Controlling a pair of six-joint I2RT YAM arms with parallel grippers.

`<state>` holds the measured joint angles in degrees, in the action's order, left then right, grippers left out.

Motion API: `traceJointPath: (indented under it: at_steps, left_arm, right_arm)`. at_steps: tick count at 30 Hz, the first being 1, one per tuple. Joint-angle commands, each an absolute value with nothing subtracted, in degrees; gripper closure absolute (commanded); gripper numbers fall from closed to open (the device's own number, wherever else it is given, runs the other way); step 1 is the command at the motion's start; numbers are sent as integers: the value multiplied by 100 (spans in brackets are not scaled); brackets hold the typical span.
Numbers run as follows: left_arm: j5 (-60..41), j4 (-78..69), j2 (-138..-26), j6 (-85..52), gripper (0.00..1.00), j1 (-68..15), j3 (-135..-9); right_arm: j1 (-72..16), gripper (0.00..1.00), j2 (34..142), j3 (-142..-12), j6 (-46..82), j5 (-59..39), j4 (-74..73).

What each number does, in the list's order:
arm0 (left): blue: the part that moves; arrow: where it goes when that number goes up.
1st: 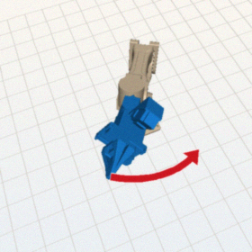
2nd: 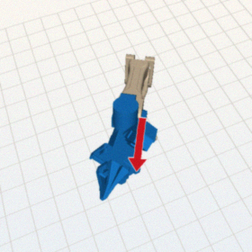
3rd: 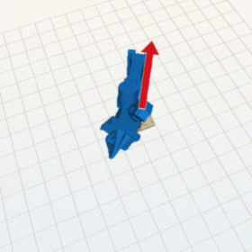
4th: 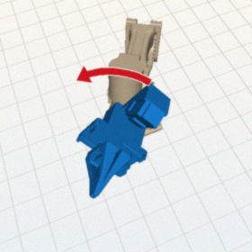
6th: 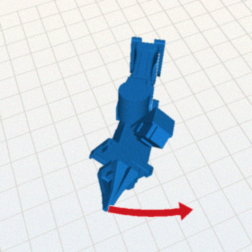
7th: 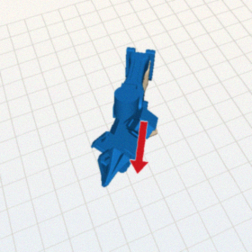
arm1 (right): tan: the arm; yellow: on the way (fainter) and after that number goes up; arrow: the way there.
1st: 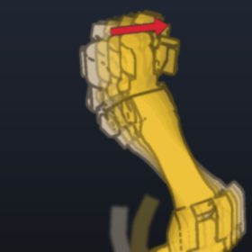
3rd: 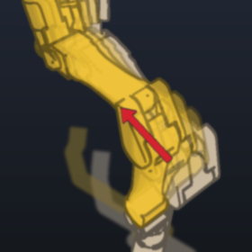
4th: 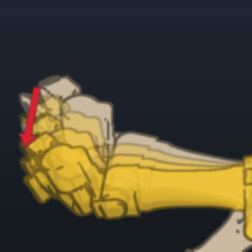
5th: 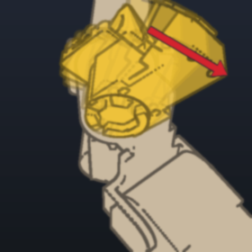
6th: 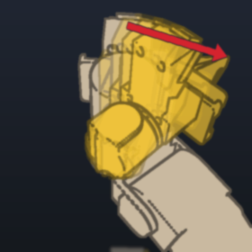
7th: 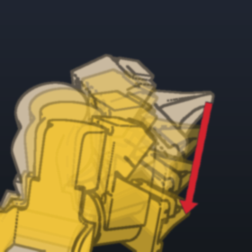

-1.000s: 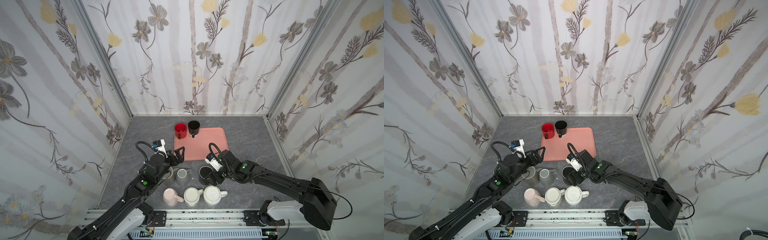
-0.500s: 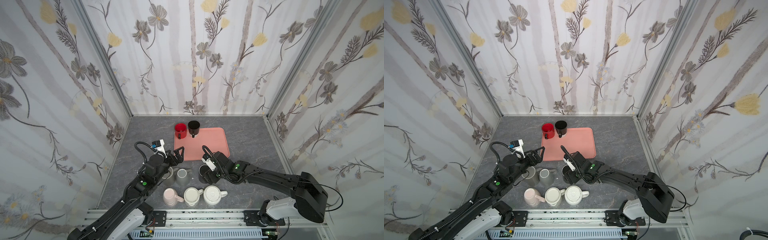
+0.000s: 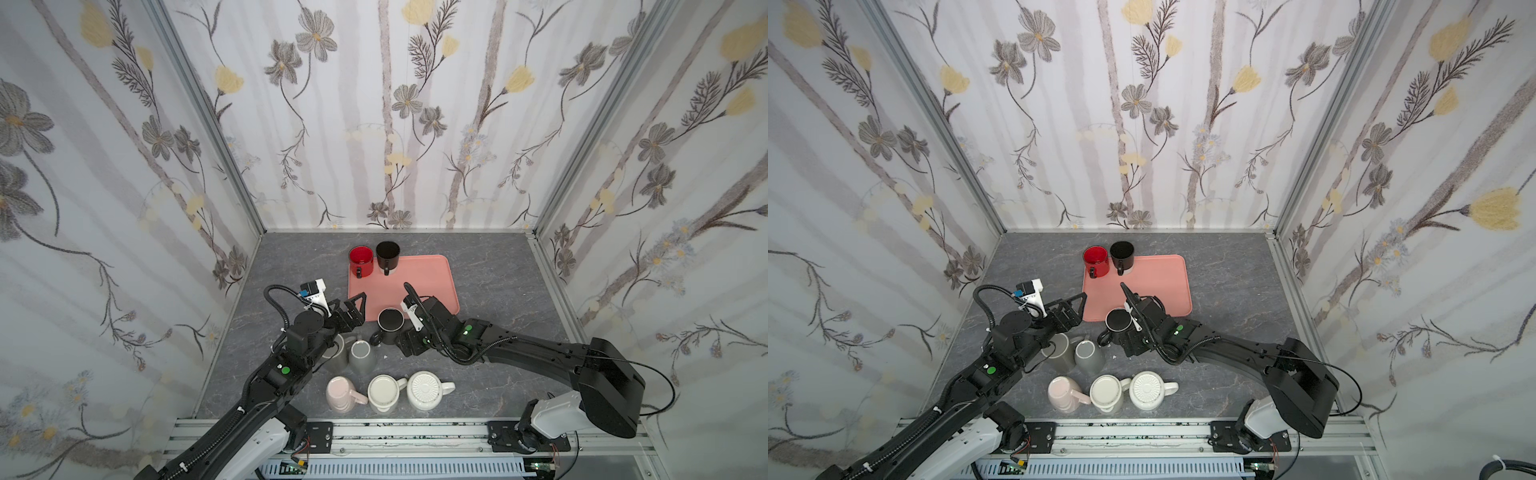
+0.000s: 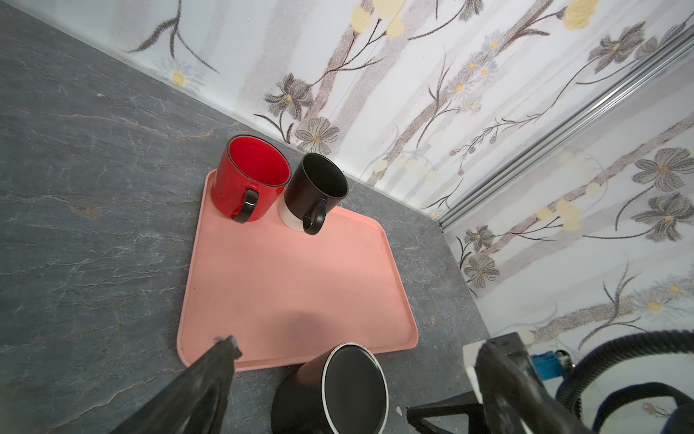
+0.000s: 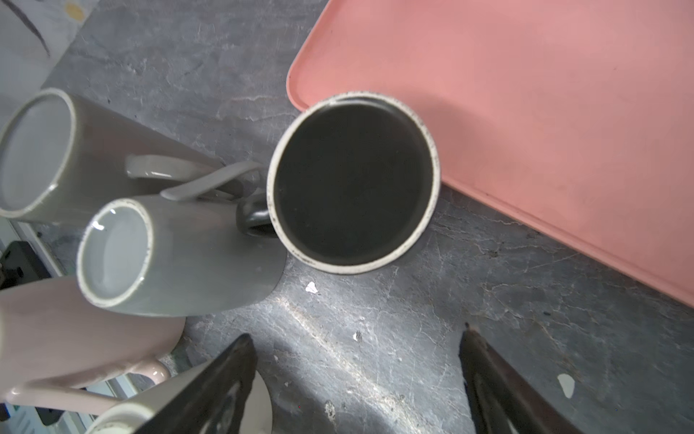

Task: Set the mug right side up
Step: 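Lift the black-and-white mug with the right gripper and carry it toward the tray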

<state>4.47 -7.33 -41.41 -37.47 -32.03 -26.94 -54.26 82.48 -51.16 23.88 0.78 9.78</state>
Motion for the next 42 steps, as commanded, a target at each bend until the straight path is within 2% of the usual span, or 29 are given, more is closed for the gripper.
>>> traceJointPath:
  at_steps: [1,7,13,19,30,35,42]
  left_arm:
    - [499,-755,-4113,-3757,0,-3190,-2698]
    - [556,-792,-4140,-3752,0,-3190,-2659]
    - [553,-750,-4113,-3729,0,-3190,-2659]
    - [549,-721,-4061,-3718,0,-3182,-2640]
    - [558,-659,-3929,-3691,0,-3173,-2609]
    - [537,-659,-3912,-3700,0,-3164,-2614]
    - [503,-660,-3895,-3709,0,-3155,-2631]
  right_arm:
    - [-5531,10,8046,-5120,2752,614,622]
    - [-5972,7,8051,-5126,3669,1822,383]
    - [-6507,0,8622,-5582,3741,2878,474]
    - [-6759,0,9543,-6315,3570,3247,941]
    - [-6767,0,10372,-7007,3415,3373,1721]
    - [-6716,0,10354,-6813,3615,3540,1958]
    - [-6602,0,9418,-5798,3938,3591,1863]
